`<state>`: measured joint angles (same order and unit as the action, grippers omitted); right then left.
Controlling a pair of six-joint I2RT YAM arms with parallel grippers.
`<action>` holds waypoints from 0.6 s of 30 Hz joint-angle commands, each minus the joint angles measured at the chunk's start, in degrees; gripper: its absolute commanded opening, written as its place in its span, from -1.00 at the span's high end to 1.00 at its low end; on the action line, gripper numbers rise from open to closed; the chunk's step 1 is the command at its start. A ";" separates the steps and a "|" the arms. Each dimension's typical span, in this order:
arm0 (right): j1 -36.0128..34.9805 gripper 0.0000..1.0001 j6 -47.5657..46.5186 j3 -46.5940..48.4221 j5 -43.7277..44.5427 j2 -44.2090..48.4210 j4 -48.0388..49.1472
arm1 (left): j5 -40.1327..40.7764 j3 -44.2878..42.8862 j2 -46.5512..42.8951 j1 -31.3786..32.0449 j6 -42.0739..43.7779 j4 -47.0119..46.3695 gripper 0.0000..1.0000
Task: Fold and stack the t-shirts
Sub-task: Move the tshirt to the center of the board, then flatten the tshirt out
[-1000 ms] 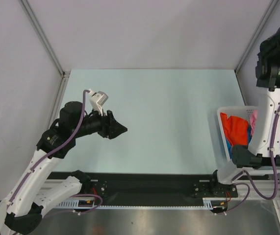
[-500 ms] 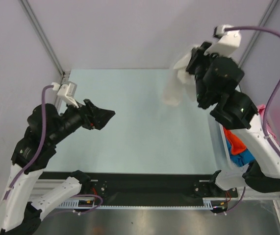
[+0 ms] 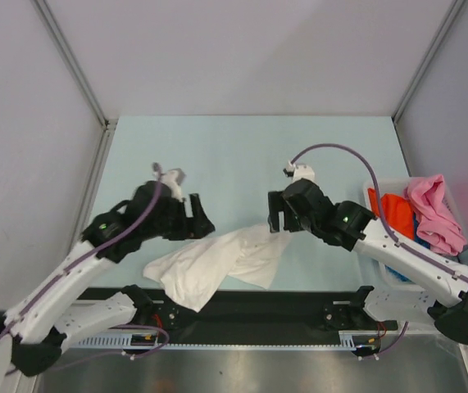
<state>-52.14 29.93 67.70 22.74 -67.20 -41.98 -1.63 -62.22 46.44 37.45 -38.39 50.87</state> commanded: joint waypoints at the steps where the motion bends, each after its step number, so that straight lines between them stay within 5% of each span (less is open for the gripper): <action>1: 1.16 -0.72 2.15 -8.35 -12.44 7.49 -2.94 | 4.17 2.97 6.55 9.28 -5.36 2.92 -0.60; 6: 1.86 -0.50 5.57 -20.84 -21.75 10.07 6.36 | 6.55 9.55 20.96 23.08 -7.58 -1.54 -0.53; 11: 4.15 -0.50 5.06 -20.86 -24.23 1.30 14.62 | 7.42 12.12 30.72 24.60 -5.02 -5.79 -0.16; 18: 7.93 -0.47 4.51 -16.20 -31.77 -10.13 21.14 | 3.75 19.83 27.48 24.60 -7.66 -9.72 -0.16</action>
<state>-45.82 34.37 48.01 -3.53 -74.72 -27.40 3.73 -45.21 76.42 61.87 -43.83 44.77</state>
